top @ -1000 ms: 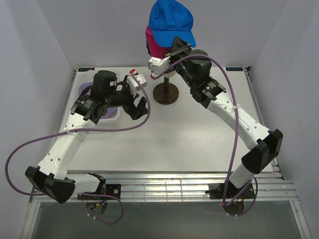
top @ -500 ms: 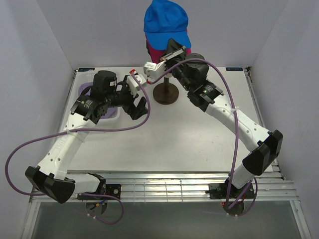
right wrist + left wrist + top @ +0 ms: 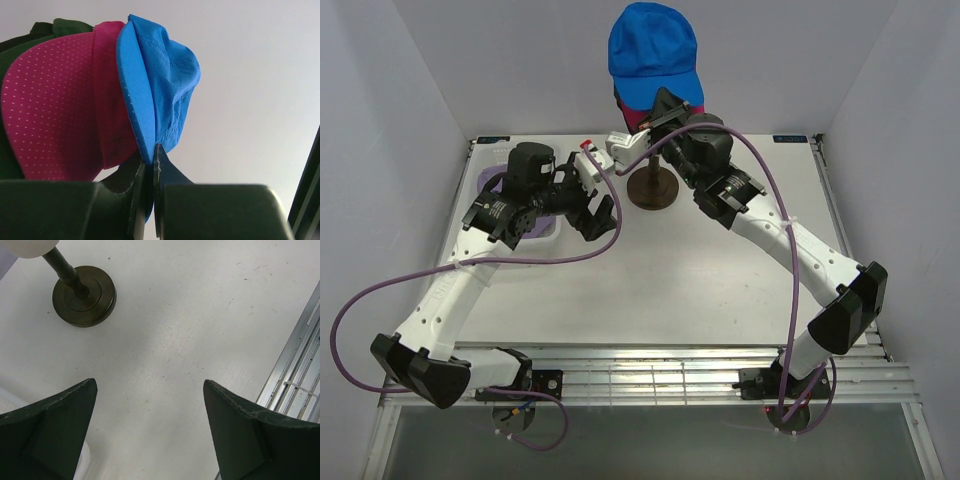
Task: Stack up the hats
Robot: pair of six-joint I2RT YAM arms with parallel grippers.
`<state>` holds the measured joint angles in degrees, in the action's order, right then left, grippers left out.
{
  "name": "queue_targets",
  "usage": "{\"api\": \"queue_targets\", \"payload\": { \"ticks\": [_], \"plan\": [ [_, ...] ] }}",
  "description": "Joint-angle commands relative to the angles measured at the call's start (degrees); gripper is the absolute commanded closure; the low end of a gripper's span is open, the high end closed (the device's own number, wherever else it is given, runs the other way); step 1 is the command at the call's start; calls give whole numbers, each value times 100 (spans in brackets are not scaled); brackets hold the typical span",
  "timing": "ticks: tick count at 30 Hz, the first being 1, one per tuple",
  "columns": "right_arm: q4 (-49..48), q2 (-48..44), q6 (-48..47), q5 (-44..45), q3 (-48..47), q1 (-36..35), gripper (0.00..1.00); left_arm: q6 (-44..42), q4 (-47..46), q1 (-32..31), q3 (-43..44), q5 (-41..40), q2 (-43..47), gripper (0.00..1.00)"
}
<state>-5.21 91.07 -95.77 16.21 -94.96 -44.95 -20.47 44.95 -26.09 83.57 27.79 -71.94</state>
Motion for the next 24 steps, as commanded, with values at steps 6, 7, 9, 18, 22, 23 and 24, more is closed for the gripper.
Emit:
{"api": "queue_targets", "payload": {
  "ticks": [6,7,9,18,22,23,24],
  "plan": [
    [214,-239,111,216,144,-67,92,25,-48,7,-104,-37,181,2],
    [144,-247,111,268,144,-75,92,17,-48,7,-104,-28,189,2],
    [-66,-256,111,313,153,-93,82,17,-48,7,-122,-37,189,2],
    [-164,-590,374,287,206,-374,33,25,-74,7,-148,-2,137,2],
    [142,-757,541,260,250,-479,30,25,-65,7,-130,-19,154,2],
    [169,-801,602,243,258,-532,29,25,-74,7,-130,-11,154,2],
    [248,-888,690,164,258,-654,28,25,-74,7,-139,-11,163,2]
  ]
}}
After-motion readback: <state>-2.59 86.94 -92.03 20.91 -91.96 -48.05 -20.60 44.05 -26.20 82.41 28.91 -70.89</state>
